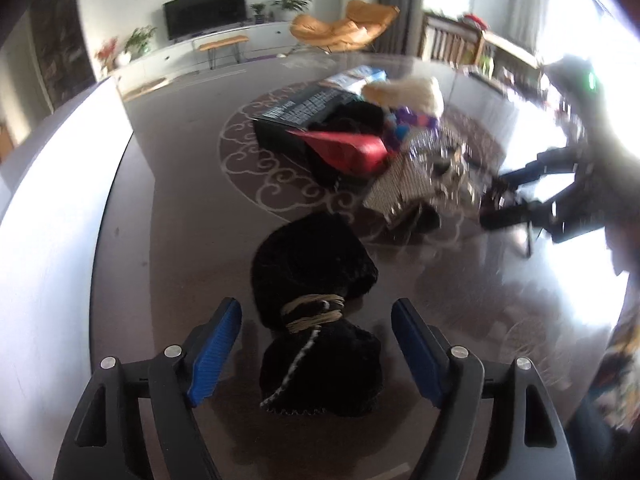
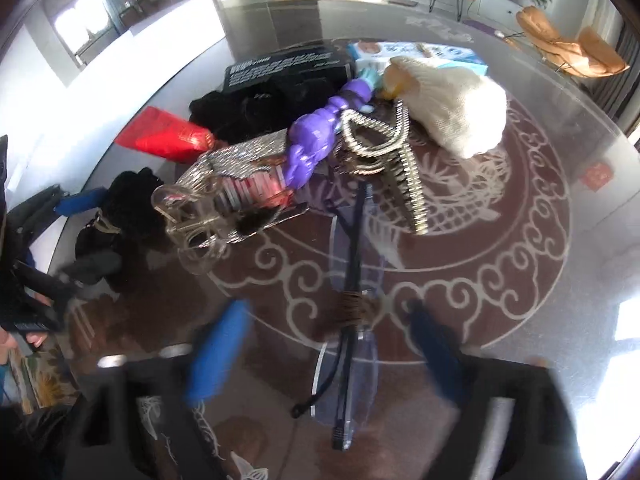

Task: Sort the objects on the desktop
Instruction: 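Grasp the black-framed glasses with the right gripper while the left gripper holds the bag, then carry bag and glasses into the white box and open both grippers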

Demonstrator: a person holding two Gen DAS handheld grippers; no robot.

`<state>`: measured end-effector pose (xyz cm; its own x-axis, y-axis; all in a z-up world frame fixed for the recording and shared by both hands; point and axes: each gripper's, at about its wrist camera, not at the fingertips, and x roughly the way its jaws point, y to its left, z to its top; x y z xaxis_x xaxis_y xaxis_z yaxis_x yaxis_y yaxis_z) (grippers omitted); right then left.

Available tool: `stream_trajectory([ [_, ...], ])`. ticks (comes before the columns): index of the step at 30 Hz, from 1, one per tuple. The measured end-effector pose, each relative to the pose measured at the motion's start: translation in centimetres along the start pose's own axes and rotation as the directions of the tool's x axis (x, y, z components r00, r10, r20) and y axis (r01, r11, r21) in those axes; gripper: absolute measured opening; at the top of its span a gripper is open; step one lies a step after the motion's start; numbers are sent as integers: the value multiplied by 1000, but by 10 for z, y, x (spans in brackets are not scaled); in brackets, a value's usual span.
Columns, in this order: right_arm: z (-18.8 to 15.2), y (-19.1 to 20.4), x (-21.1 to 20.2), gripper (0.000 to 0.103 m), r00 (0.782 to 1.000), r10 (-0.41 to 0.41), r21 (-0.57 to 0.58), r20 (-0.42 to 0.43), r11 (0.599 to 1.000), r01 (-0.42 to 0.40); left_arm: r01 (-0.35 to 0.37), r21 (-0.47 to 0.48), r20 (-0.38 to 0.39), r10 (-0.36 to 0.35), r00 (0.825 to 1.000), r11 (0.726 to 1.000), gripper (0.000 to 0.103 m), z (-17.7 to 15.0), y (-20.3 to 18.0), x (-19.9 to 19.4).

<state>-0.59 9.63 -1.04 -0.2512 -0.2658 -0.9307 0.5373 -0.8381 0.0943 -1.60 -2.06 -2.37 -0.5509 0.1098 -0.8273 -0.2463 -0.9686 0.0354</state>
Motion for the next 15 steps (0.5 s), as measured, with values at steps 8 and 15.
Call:
stream_trajectory([
  [8,-14,-9,-39,13,999,32,91,32,995,-35,76,-67,88,-70,994,995,33,-13,-1,-37],
  [15,-33,19,-93,13,992,82,92,100,992,-92,157,-114,188,-133,973,981,33,-19,22,-113],
])
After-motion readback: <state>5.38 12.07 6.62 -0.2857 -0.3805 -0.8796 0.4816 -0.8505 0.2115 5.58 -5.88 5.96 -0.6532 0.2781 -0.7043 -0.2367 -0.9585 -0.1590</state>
